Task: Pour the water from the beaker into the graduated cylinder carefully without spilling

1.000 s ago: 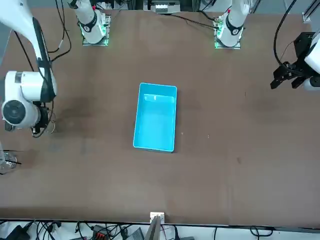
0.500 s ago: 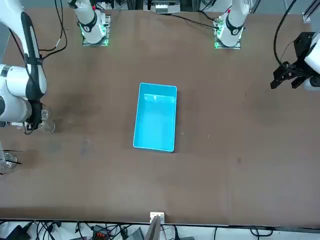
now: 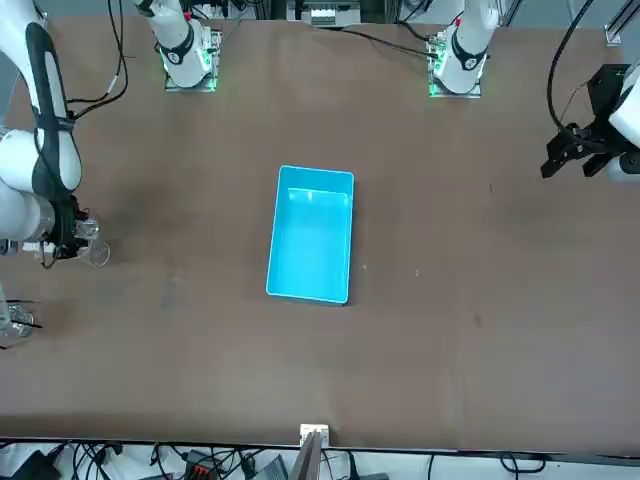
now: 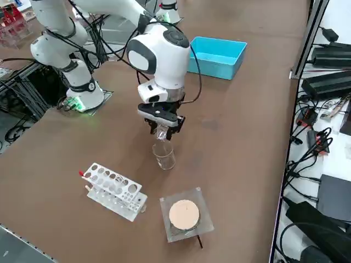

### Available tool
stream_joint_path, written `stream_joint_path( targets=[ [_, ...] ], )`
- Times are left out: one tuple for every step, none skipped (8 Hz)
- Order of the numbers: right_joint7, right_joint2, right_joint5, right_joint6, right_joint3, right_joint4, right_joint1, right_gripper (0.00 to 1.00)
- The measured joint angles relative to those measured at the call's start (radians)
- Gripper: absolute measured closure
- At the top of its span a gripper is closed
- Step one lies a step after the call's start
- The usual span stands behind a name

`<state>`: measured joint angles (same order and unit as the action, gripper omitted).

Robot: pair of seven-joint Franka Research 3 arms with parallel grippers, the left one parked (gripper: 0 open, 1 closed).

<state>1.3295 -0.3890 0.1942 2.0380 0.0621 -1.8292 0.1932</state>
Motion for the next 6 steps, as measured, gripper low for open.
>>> stream_joint_path(
  targets=[
    [-0.01,0.0,0.0,0.006,0.0,0.0,0.002,0.39],
    [-0.018,-0.001,-0.006,0.008,0.0,0.0,0.004,0.39],
    [-0.043,-0.002,-0.025,0.01,0.0,-0.001,0.006,0.39],
    [-0.076,-0.003,-0.052,0.014,0.0,-0.001,0.01,0.39],
    [-0.096,-0.005,-0.07,0.019,0.0,0.0,0.014,0.39],
    [-0.102,-0.007,-0.074,0.022,0.0,0.0,0.015,0.39]
  ],
)
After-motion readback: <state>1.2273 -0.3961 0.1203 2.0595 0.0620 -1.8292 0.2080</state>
